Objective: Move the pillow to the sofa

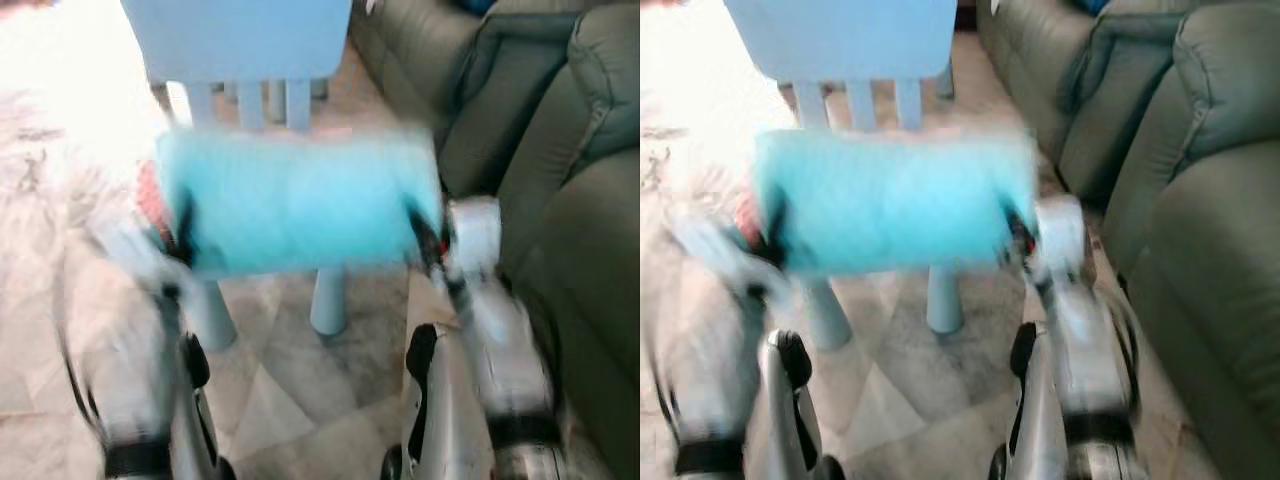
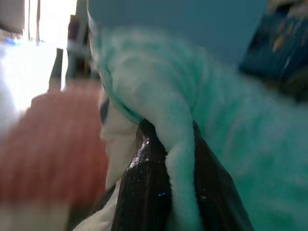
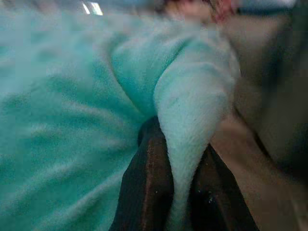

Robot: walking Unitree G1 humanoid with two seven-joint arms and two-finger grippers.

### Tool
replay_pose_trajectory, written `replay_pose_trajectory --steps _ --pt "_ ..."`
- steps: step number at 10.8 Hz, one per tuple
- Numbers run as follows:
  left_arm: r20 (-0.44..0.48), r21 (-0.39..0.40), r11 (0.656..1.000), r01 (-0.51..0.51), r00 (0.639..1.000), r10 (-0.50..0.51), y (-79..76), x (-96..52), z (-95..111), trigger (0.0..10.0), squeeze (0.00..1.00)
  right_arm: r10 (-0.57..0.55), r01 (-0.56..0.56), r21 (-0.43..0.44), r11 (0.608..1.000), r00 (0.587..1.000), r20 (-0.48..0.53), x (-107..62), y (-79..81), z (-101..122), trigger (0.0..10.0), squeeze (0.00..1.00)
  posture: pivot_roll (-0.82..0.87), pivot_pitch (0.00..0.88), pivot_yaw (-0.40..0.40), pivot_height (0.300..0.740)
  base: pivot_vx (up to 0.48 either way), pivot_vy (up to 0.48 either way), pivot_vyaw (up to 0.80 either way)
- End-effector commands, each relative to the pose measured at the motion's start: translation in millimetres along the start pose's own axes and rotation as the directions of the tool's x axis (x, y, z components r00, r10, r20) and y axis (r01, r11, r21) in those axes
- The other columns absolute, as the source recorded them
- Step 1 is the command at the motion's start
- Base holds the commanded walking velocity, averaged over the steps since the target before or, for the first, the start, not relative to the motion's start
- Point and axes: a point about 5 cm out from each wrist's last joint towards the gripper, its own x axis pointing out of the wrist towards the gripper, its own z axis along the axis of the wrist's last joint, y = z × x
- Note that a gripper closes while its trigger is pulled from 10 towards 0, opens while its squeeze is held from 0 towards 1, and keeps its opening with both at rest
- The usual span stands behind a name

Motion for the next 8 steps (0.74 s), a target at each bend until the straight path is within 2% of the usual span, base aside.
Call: replay_pose_trajectory --steps 1,2,4,6,8 --pt "0.013 0.025 0.999 0.025 1.0 -0.025 -4.0 2.1 4.9 0.0 0.0 -0.009 0.012 -0.039 0.999 0.998 0.067 3.7 -1.1 19.6 0.0 0.0 -0.09 0.0 0.004 0.32 0.0 0.0 0.0" --pt "-0.058 0.04 0.999 0.021 0.998 -0.018 -2.0 -15.8 -11.1 0.0 0.0 -0.042 0.043 -0.03 0.999 0.998 0.045 -7.2 0.4 16.9 0.0 0.0 -0.1 0.0 0.006 0.32 0.0 0.0 0.0" --pt "-0.115 0.058 0.998 0.004 0.993 0.003 3.8 -34.4 -20.7 0.0 0.0 -0.069 0.069 -0.034 0.997 0.998 0.006 -21.8 4.5 12.2 0.0 0.0 -0.11 0.0 0.01 0.32 0.0 0.0 0.0" --pt "-0.139 0.066 0.998 0.002 0.99 0.007 6.6 -41.0 -26.0 0.0 0.0 -0.083 0.083 -0.043 0.996 0.997 0.003 -25.8 8.5 13.9 0.0 0.0 -0.12 0.0 0.011 0.32 0.0 0.0 0.0" --pt "-0.134 0.051 0.999 0.003 0.991 0.004 1.7 -37.2 -25.3 0.0 0.0 -0.094 0.094 -0.043 0.995 0.996 0.007 -26.1 10.7 19.7 0.0 0.0 -0.12 0.0 0.012 0.32 0.0 0.0 0.0"
